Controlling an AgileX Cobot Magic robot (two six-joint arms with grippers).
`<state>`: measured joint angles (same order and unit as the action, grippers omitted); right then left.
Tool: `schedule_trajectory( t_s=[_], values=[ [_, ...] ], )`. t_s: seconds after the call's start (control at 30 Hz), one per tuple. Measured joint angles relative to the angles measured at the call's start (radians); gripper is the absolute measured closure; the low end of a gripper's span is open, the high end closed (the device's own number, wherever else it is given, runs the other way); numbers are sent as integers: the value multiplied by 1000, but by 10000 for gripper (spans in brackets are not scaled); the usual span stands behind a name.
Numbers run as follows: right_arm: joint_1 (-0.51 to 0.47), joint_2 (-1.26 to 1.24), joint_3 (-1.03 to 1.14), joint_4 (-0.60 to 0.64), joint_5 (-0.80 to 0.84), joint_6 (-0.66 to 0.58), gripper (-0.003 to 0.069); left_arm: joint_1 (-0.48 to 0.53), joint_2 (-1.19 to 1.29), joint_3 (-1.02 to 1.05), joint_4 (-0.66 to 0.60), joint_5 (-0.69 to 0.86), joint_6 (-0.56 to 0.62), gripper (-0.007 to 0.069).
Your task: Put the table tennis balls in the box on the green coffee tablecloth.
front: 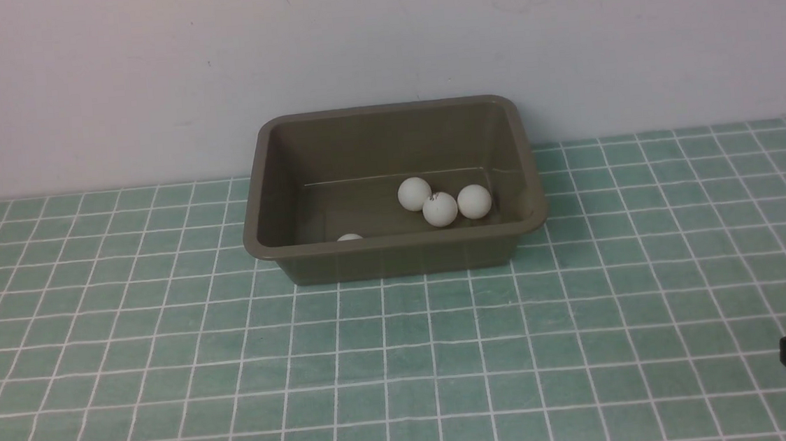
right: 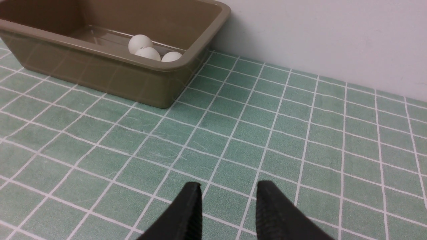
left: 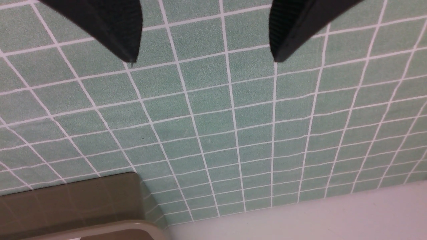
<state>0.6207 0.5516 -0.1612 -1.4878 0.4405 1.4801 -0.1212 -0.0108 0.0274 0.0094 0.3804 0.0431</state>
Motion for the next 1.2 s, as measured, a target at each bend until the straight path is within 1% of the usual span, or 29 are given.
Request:
schedule_trajectory(
  t_s=[0.6, 0.67, 0.73, 0.8, 0.87, 0.93, 0.97, 1.0, 1.03, 1.07, 1.1, 1.13, 1.2],
  values=[
    [0, 0, 0, 4, -2, 4, 438, 0, 0, 0, 0, 0, 0, 164],
    [0, 0, -11, 62, -16, 12, 438, 0, 0, 0, 0, 0, 0, 164],
    [0, 0, -43, 196, -37, -22, 438, 0, 0, 0, 0, 0, 0, 164],
    [0, 0, -76, 322, -48, -137, 438, 0, 0, 0, 0, 0, 0, 164],
    [0, 0, -108, 470, -49, -331, 438, 0, 0, 0, 0, 0, 0, 164],
    [0, 0, -139, 641, -28, -575, 438, 0, 0, 0, 0, 0, 0, 164],
    [0, 0, -157, 731, -5, -732, 438, 0, 0, 0, 0, 0, 0, 164],
    [0, 0, -174, 840, 19, -862, 438, 0, 0, 0, 1, 0, 0, 164],
    [0, 0, -188, 945, 55, -1035, 438, 0, 0, 0, 1, 0, 0, 164],
    [0, 0, -199, 1045, 74, -1168, 438, 0, 0, 0, 1, 0, 0, 164],
    [0, 0, -204, 1106, 83, -1246, 438, 0, 0, 0, 1, 0, 0, 164],
    [0, 0, -208, 1194, 83, -1349, 438, 0, 0, 0, 1, 0, 0, 164],
    [0, 0, -210, 1317, 79, -1465, 438, 0, 0, 0, 1, 0, 0, 164]
  ],
)
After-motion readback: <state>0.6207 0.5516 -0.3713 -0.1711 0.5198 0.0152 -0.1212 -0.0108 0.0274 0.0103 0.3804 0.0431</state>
